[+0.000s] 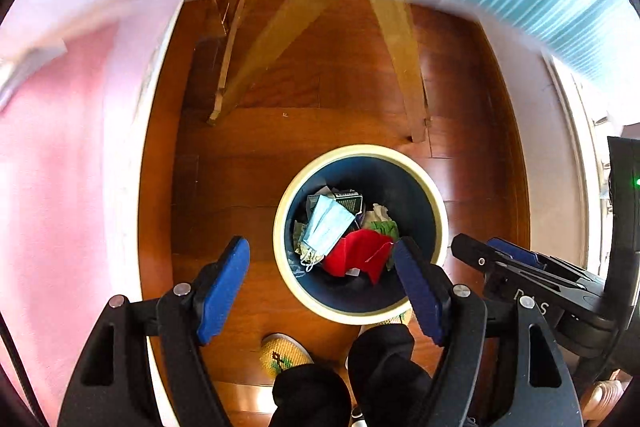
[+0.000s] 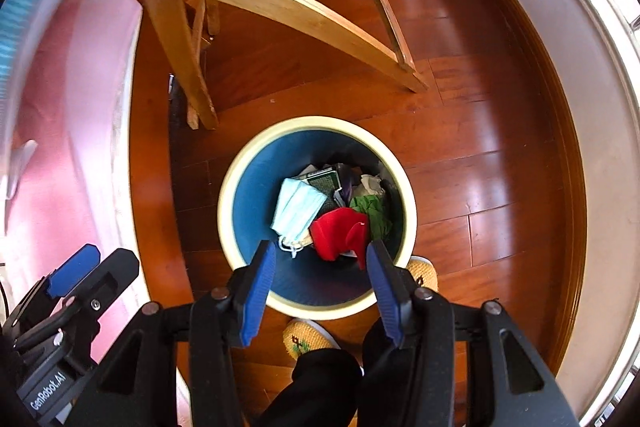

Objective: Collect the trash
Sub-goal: 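Raise both tools back toward the table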

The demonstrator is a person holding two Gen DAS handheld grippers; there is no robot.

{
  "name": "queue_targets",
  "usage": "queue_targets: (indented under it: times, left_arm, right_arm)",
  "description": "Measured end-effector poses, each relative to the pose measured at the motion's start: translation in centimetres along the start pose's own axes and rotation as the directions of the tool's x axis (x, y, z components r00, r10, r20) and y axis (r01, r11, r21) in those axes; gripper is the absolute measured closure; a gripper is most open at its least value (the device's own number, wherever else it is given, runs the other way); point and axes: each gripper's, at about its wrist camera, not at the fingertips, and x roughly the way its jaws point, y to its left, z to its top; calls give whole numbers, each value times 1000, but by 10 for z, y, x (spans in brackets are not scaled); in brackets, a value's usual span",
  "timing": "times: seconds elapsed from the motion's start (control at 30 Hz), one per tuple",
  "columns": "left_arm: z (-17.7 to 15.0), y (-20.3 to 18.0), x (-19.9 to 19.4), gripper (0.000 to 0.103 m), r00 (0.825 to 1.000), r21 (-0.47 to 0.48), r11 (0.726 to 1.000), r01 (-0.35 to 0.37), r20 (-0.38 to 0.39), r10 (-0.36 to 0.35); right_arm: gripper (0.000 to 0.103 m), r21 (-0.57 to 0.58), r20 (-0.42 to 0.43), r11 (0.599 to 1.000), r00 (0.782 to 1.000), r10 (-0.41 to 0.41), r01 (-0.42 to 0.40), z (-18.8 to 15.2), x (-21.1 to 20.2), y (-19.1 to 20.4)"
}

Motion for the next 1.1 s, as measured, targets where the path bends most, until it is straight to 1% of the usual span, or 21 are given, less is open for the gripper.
queue_targets:
  times: [0.17, 0.4, 0.6, 0.77, 0.87, 0.93, 1.03, 1.1]
  left_arm:
    - [5, -4, -47, 30, 999, 15, 1000, -4, 35, 4]
    - [13, -3, -114, 30, 997, 10, 1000, -3, 75, 2]
    - [10, 4, -165, 30, 998, 6, 1000, -28, 53, 28]
    - [5, 13, -214, 30, 997, 12, 999, -44, 62, 43]
    - [4, 14, -249, 30, 995, 31, 998, -46, 94, 43]
    - [5, 13, -273, 30, 991, 51, 998, -45, 129, 38]
    - [7, 12, -308, 30, 982, 72, 996, -48, 187, 34]
    - [8, 13, -330, 30, 974, 79, 996, -51, 225, 32]
  right_arm:
    - [55, -5, 18, 1000, 1000, 9, -9, -1, -35, 13]
    - [55, -17, 62, 1000, 998, 13, -12, -6, -94, 31]
    - [55, -21, 81, 1000, 997, 15, -13, -15, -141, 44]
    - [55, -36, 103, 999, 994, 21, -18, -26, -186, 57]
    - [55, -45, 129, 999, 991, 34, -28, -33, -219, 64]
    - [55, -58, 150, 998, 988, 41, -32, -37, -241, 70]
    - [55, -82, 198, 996, 979, 49, -33, -40, -270, 76]
    - [55, -95, 242, 995, 969, 49, -27, -41, -290, 79]
